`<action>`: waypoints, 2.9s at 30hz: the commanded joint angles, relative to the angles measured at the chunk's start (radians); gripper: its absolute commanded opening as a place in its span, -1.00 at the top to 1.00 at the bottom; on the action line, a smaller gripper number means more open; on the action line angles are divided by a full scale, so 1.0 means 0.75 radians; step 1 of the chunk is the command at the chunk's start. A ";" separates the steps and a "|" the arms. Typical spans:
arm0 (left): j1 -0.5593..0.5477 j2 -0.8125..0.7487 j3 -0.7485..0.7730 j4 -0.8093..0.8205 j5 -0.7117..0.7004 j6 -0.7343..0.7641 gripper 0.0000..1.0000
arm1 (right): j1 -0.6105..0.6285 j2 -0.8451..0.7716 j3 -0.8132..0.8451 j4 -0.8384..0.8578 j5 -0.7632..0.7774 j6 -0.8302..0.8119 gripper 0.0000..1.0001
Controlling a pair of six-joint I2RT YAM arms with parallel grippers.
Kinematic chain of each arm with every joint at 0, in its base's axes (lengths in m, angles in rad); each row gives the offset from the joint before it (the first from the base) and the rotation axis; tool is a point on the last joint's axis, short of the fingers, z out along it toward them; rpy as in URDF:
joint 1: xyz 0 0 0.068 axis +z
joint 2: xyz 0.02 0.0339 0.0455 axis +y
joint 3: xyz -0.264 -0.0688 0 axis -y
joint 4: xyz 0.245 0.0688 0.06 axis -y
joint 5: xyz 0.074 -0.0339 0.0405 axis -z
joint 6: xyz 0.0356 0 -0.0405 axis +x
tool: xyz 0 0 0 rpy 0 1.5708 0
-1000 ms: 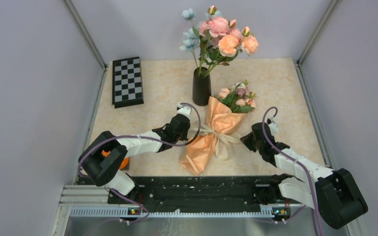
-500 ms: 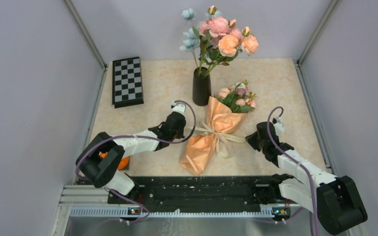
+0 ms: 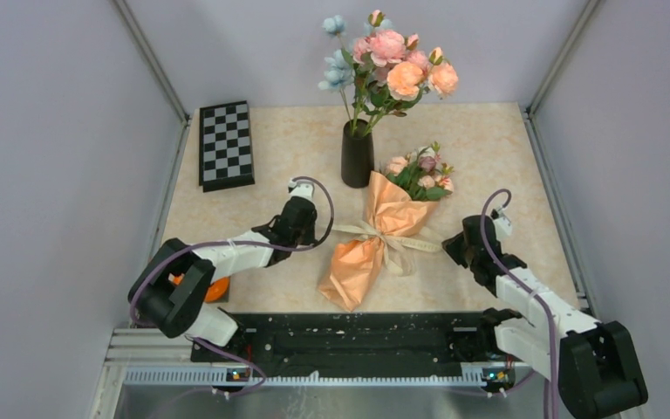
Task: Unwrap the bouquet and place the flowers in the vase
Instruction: Untie the ribbon from the wrapping paper.
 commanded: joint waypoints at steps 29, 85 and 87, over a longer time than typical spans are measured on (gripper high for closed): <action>0.285 -0.245 -0.053 -0.130 0.092 -0.071 1.00 | -0.322 -0.111 0.062 -0.085 -0.122 -0.132 1.00; 0.783 -0.589 0.092 -0.510 0.328 -0.058 1.00 | -0.768 -0.176 0.364 -0.441 0.035 -0.494 1.00; 0.796 -0.594 0.099 -0.521 0.337 -0.058 1.00 | -0.774 -0.179 0.376 -0.451 0.050 -0.503 1.00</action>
